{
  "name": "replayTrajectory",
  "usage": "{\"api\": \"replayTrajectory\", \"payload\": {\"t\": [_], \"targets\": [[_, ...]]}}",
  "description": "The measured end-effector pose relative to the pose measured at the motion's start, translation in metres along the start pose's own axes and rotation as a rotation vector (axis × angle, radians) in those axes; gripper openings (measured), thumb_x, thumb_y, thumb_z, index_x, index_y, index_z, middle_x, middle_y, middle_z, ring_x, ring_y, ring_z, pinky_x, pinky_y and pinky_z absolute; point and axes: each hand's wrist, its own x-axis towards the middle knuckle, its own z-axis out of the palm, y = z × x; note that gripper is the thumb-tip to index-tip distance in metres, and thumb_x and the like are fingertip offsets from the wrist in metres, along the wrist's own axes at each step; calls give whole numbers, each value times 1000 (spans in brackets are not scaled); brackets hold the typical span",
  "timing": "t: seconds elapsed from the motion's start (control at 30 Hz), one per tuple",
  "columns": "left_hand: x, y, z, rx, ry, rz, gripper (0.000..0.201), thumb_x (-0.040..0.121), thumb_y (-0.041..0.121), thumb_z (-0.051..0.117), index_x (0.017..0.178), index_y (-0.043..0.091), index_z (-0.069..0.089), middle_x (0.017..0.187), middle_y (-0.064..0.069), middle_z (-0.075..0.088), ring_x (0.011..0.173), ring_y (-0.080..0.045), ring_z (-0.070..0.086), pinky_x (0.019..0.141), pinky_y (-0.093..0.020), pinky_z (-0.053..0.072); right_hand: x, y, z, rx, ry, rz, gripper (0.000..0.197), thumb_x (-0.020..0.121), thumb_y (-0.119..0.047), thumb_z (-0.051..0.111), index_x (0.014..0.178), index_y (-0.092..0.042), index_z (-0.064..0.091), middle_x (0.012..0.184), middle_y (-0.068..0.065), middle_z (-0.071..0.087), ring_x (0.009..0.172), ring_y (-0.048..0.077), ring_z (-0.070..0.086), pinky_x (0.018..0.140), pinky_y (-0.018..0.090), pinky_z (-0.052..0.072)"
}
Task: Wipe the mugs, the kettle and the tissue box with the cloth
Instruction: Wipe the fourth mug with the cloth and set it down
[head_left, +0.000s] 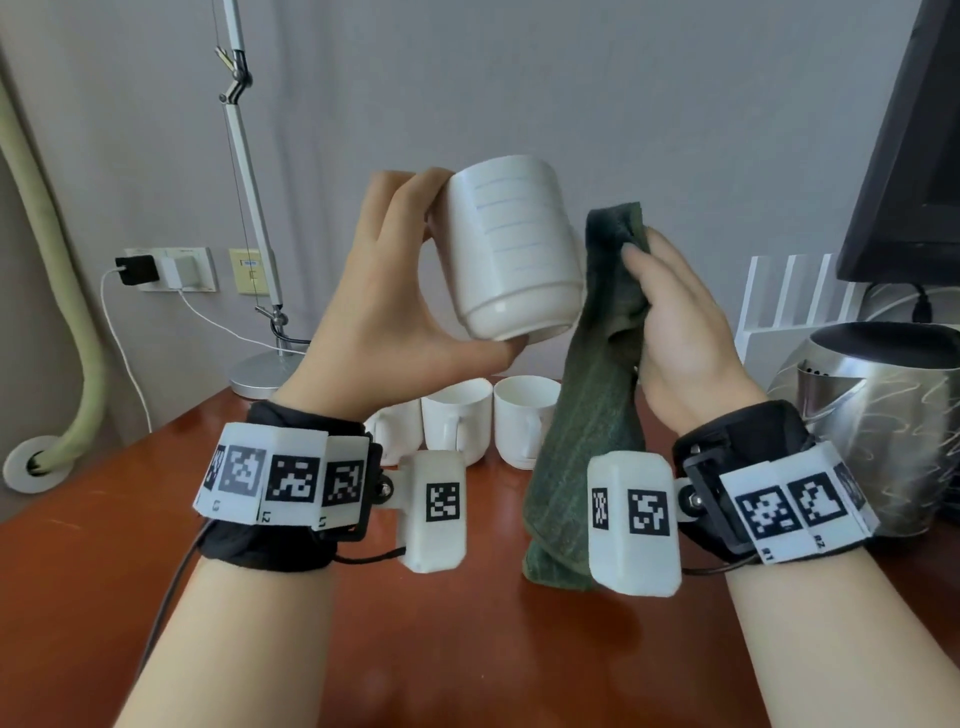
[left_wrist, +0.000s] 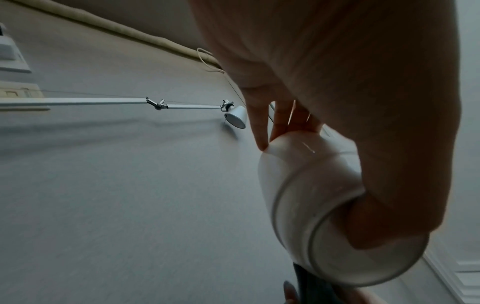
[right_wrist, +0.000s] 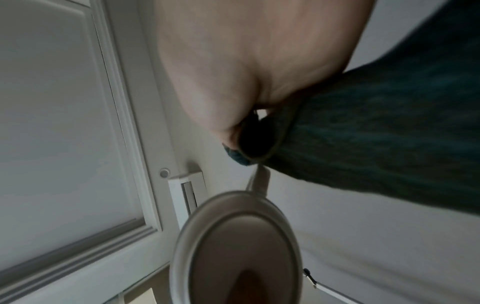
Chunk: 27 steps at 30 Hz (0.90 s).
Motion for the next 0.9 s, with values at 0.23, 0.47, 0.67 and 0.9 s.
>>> {"api": "replayTrajectory", "payload": {"t": [0.23,0.47,0.67,0.9], "targets": [[-2,-15,-10,57,60,-88,93,58,40,81,133,-1,43,116,7,35,109,-1,40,103,-23,42,-7,8,5,-498,-251,-33,30,100,-10,47,97,-36,63,107,-3,58,105,15,59,103,38,45],[-2,-16,-13,58,75,-89,96,59,46,78,134,-3,44,113,16,31,109,-8,41,102,-20,41,-6,15,1,-658,-333,66,12,91,-21,63,94,-18,52,91,8,65,79,19,64,68,32,52],[-2,-13,-12,52,62,-107,97,58,46,79,134,-3,44,117,-1,36,108,-10,42,104,-30,44,-12,11,4,-473,-372,69,12,80,-5,74,78,-9,63,68,4,68,60,12,64,59,21,52],[-3,-17,-12,59,59,-125,93,58,40,82,134,1,46,116,1,36,108,-7,41,104,-28,43,-9,7,11,-95,-124,1,15,81,0,70,75,-7,58,68,4,62,61,14,61,63,24,52]]}}
